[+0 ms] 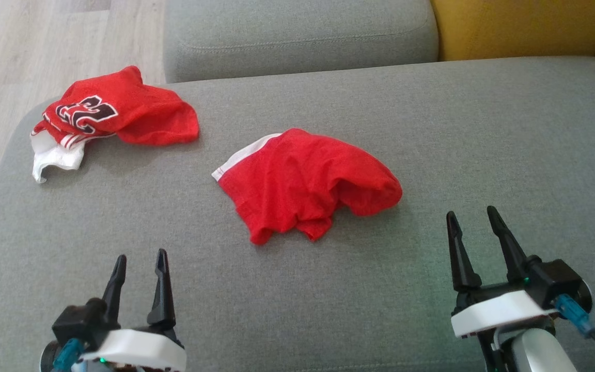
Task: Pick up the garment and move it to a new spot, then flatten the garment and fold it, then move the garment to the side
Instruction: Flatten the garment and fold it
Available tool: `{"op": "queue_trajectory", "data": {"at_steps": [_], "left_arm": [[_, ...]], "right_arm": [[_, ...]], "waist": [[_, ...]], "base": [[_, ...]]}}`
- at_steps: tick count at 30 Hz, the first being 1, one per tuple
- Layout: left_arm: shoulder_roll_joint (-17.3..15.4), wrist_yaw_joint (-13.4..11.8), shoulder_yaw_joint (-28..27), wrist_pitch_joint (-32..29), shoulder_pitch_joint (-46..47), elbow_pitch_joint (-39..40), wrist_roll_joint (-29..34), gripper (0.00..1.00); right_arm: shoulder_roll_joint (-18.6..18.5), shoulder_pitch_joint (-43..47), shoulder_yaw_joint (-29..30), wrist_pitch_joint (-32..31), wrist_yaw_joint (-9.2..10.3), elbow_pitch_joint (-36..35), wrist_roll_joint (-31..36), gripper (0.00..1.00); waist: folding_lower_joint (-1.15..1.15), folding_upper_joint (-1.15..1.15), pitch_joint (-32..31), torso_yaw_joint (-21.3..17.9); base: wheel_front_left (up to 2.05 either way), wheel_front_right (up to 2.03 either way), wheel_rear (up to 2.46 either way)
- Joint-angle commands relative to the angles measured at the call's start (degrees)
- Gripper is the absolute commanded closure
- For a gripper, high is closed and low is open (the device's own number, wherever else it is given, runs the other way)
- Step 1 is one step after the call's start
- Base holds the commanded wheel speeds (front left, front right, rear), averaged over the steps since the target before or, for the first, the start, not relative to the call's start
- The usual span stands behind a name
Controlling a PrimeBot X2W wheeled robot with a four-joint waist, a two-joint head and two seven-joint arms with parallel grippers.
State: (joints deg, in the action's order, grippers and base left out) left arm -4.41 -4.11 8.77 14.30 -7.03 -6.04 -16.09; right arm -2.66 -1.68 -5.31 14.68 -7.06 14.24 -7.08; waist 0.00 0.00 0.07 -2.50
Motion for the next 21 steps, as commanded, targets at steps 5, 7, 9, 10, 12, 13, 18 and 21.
{"op": "queue_trajectory", "data": {"at_steps": [5,7,9,10,12,13,18,21], "left_arm": [[1.0,1.84,-3.73,0.7,2.1,0.67,1.68,0.0],[1.15,2.24,-4.09,0.7,2.2,0.44,1.91,0.0],[1.25,2.57,-4.4,0.7,2.28,0.18,2.09,0.0],[1.3,2.71,-4.53,0.7,2.32,0.05,2.17,0.0],[1.34,2.83,-4.66,0.7,2.37,-0.05,2.25,0.0],[1.37,2.94,-4.78,0.7,2.42,-0.11,2.33,0.0],[1.47,3.27,-5.0,0.7,2.58,-0.27,2.71,0.0],[1.5,3.29,-4.96,0.7,2.59,-0.26,2.66,0.0]], "right_arm": [[-0.21,-2.12,-1.61,0.32,-0.43,-1.13,-0.38,0.0],[-0.21,-2.14,-1.58,0.32,-0.43,-1.12,-0.39,0.0],[-0.21,-2.15,-1.54,0.32,-0.43,-1.07,-0.39,0.0],[-0.21,-2.18,-1.53,0.32,-0.43,-1.03,-0.38,0.0],[-0.21,-2.22,-1.53,0.32,-0.43,-1.0,-0.39,0.0],[-0.21,-2.28,-1.54,0.32,-0.43,-0.97,-0.39,0.0],[-0.21,-2.8,-1.26,0.32,-0.43,-0.72,-0.03,0.0],[-0.21,-3.34,-1.27,0.32,-0.43,-0.45,0.46,0.0]], "waist": [[0.0,0.0,0.01,-0.08],[0.0,0.0,0.03,-0.03],[0.0,0.0,0.06,0.03],[0.0,0.0,0.07,0.05],[0.0,0.0,0.09,0.07],[0.0,0.0,0.12,0.1],[0.0,0.0,0.25,0.35],[0.0,0.0,0.38,0.58]], "base": [[0.0,0.0,0.0],[0.0,0.0,0.0],[0.0,0.0,0.0],[0.0,0.0,0.0],[0.0,0.0,0.0],[0.0,0.0,0.0],[0.0,0.0,0.0],[0.0,0.0,0.0]]}}
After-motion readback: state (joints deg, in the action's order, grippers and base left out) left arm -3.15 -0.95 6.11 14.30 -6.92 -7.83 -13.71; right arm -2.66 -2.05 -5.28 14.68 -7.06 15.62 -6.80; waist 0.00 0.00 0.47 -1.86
